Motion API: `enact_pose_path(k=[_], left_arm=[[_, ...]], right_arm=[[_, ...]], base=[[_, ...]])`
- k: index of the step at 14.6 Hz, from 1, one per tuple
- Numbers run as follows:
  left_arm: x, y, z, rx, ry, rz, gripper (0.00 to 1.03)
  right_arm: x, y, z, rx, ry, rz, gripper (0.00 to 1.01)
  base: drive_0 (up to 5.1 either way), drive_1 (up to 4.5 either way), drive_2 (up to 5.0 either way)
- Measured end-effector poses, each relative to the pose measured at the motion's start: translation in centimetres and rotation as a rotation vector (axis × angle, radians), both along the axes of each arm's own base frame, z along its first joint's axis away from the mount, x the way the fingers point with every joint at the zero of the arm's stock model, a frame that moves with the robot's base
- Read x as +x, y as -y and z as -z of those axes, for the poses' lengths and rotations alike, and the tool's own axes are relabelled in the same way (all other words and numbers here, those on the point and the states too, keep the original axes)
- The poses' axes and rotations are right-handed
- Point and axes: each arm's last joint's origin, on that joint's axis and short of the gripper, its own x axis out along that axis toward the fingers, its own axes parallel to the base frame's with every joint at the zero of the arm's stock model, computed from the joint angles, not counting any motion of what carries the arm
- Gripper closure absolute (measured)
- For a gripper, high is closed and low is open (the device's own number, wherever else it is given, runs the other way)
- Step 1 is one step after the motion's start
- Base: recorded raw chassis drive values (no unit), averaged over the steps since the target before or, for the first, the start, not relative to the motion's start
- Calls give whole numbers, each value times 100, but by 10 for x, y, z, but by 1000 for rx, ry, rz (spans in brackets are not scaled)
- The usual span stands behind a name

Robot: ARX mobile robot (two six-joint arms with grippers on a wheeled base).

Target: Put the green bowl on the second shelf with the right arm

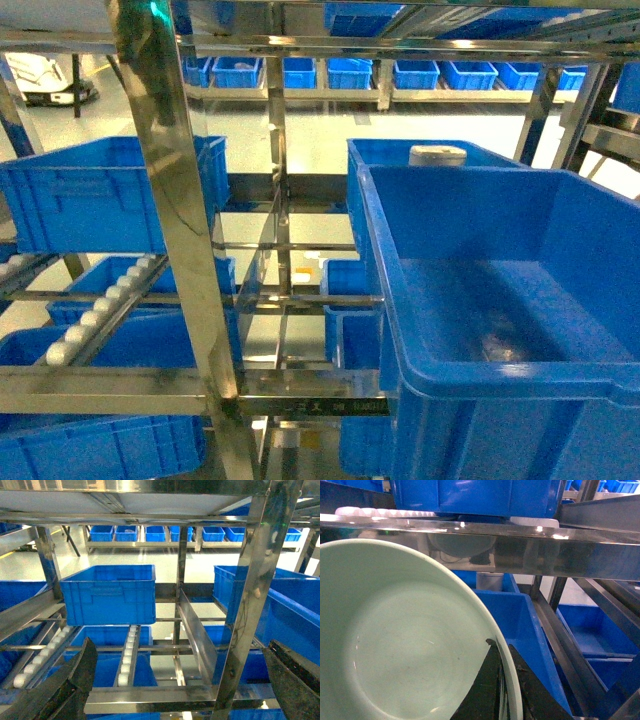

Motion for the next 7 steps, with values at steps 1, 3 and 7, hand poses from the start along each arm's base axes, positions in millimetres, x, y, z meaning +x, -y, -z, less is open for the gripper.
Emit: enact_pose_path(k=[1, 3, 7], left_arm=[[0, 0, 0, 0, 2, -1, 5], [0, 0, 0, 0, 2, 0, 5], [0, 0, 0, 0, 2, 0, 5]], right_arm=[[0, 0, 0, 0, 1, 0, 99], [0, 0, 0, 0, 2, 0, 99], [16, 1, 28, -19, -90, -20, 99]], base=[[4, 437, -430], [4, 437, -430], [2, 218, -215]])
